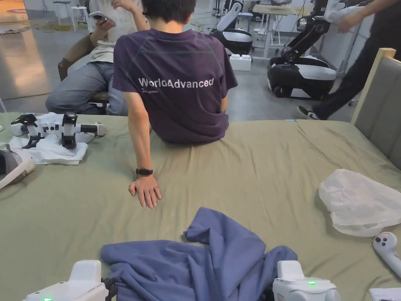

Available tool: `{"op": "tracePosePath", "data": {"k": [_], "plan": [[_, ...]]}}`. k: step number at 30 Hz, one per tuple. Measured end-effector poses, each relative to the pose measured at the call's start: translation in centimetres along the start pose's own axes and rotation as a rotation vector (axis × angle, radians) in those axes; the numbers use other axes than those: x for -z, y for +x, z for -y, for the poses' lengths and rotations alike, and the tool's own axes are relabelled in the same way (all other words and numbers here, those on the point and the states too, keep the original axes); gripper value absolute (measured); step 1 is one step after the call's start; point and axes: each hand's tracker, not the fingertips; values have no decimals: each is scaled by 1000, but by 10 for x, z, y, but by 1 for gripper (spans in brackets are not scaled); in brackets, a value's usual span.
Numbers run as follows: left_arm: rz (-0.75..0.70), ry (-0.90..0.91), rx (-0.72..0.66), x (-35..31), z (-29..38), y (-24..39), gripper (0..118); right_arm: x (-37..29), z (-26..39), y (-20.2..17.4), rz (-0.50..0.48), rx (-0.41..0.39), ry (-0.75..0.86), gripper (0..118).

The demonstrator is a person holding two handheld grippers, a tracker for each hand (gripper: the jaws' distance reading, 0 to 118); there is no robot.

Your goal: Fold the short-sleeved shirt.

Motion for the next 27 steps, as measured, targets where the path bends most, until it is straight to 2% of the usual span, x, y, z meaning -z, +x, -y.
{"op": "tracePosePath", "data": {"k": [2, 8, 14, 22, 27], "plan": [[2, 36, 5, -8, -5, -1, 0, -19, -2, 5, 23, 17, 92, 3], [-18, 146, 3, -43, -40, -5, 0, -80, -26, 26, 81, -18, 271, 3], [-29, 262, -10, -82, -85, -26, 0, -130, -54, 42, 105, -44, 385, 3], [6, 413, -40, -137, -156, -43, 0, -173, -102, 45, 54, -19, 496, 3], [-30, 497, -24, -161, -197, -47, 0, -204, -139, 38, 61, -23, 593, 3]]}}
